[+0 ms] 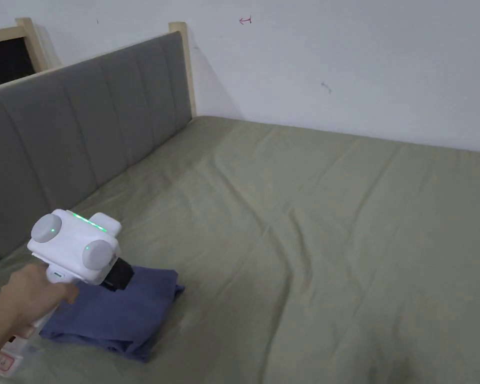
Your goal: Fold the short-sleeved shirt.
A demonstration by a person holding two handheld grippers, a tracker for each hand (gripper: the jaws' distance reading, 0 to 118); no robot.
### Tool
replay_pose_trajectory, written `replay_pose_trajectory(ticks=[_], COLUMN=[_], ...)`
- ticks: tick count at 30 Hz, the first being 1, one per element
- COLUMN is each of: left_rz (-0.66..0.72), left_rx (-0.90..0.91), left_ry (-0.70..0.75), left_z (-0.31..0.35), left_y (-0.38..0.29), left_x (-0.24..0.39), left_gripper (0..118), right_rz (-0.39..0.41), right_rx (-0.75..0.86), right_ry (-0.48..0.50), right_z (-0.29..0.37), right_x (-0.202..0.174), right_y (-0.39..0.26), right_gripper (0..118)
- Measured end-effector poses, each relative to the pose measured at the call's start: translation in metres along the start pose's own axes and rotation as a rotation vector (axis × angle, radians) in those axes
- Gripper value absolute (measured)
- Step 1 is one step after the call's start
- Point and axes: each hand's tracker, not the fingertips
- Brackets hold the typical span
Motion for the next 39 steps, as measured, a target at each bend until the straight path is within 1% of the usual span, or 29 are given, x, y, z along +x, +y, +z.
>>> replay_pose_trajectory(ticks=[2, 3, 4, 5, 6, 7, 8, 10, 12, 13, 15, 17, 19, 21, 22, 23, 24, 25, 27, 30, 33, 34, 37, 38, 39], left_rz=[0.047, 0.074, 0.1, 0.128, 0.167, 0.195, 0.228, 0.249, 0.29, 0.29, 0.344, 0.374, 0.361, 0.372, 0.361, 0.377, 0.347, 0.352, 0.348, 0.346, 0.33, 0.331, 0.337, 0.334, 0.338], left_rx=[0.002, 0.019, 0.045, 0.073, 0.104, 0.149, 0.216, 0.271, 0.359, 0.398, 0.458, 0.573, 0.672, 0.725, 0.773, 0.784, 0.81, 0.86, 0.875, 0.909, 0.961, 0.951, 0.934, 0.933, 0.943], left_ry=[-0.056, -0.086, -0.113, -0.134, -0.157, -0.175, -0.176, -0.184, -0.233, -0.254, -0.271, -0.289, -0.26, -0.285, -0.325, -0.316, -0.327, -0.338, -0.312, -0.318, -0.277, -0.272, -0.314, -0.315, -0.313], left_z=[0.015, 0.025, 0.029, 0.04, 0.052, 0.064, 0.079, 0.113, 0.147, 0.164, 0.196, 0.228, 0.259, 0.291, 0.303, 0.316, 0.333, 0.345, 0.365, 0.382, 0.389, 0.391, 0.393, 0.395, 0.398], left_y=[-0.001, -0.003, -0.005, -0.008, -0.011, -0.015, -0.023, -0.032, -0.043, -0.05, -0.059, -0.071, -0.082, -0.089, -0.093, -0.094, -0.095, -0.099, -0.1, -0.101, -0.108, -0.108, -0.106, -0.105, -0.106], left_x=[0.002, 0.006, 0.006, 0.01, 0.016, 0.023, 0.031, 0.051, 0.076, 0.089, 0.111, 0.136, 0.163, 0.189, 0.2, 0.21, 0.221, 0.229, 0.246, 0.26, 0.267, 0.268, 0.265, 0.264, 0.265], left_gripper=[111, 104, 86, 46, 10, 0, 0, 0, 0, 0, 0, 0, 0, 0, 0, 0, 0, 0, 0, 0, 0, 0, 0, 2, 7], right_rz=[-0.005, -0.005, -0.003, -0.001, -0.001, -0.004, -0.005, -0.009, -0.017, -0.023, -0.027, -0.037, -0.05, -0.054, -0.06, -0.061, -0.059, -0.057, -0.061, -0.095, -0.098, -0.094, -0.091, -0.1, -0.109], right_rx=[0.004, 0.007, 0.01, 0.016, 0.022, 0.031, 0.038, 0.06, 0.08, 0.094, 0.113, 0.131, 0.158, 0.176, 0.182, 0.195, 0.201, 0.215, 0.219, 0.231, 0.26, 0.269, 0.28, 0.286, 0.29], right_ry=[0.013, 0.021, 0.024, 0.027, 0.029, 0.035, 0.038, 0.038, 0.036, 0.037, 0.031, 0.031, 0.033, 0.022, 0.024, 0.037, 0.034, 0.029, 0.03, 0.053, 0.036, 0.029, 0.015, 0.018, 0.023], right_z=[0.003, 0.004, 0.007, 0.009, 0.011, 0.013, 0.016, 0.023, 0.031, 0.031, 0.037, 0.041, 0.048, 0.052, 0.055, 0.057, 0.06, 0.062, 0.064, 0.067, 0.072, 0.074, 0.077, 0.078, 0.079], right_x=[0.0, 0.0, 0.0, 0.001, 0.002, 0.005, 0.007, 0.015, 0.024, 0.036, 0.047, 0.063, 0.077, 0.088, 0.093, 0.099, 0.102, 0.105, 0.113, 0.126, 0.134, 0.136, 0.138, 0.139, 0.14], right_y=[0.0, 0.001, 0.002, 0.003, 0.004, 0.006, 0.008, 0.014, 0.02, 0.017, 0.022, 0.024, 0.029, 0.032, 0.033, 0.034, 0.035, 0.035, 0.037, 0.04, 0.042, 0.042, 0.041, 0.04, 0.04], right_gripper=[0, 0, 0, 0, 0, 0, 0, 0, 0, 0, 0, 0, 0, 0, 0, 0, 0, 0, 0, 0, 0, 0, 0, 0, 0])
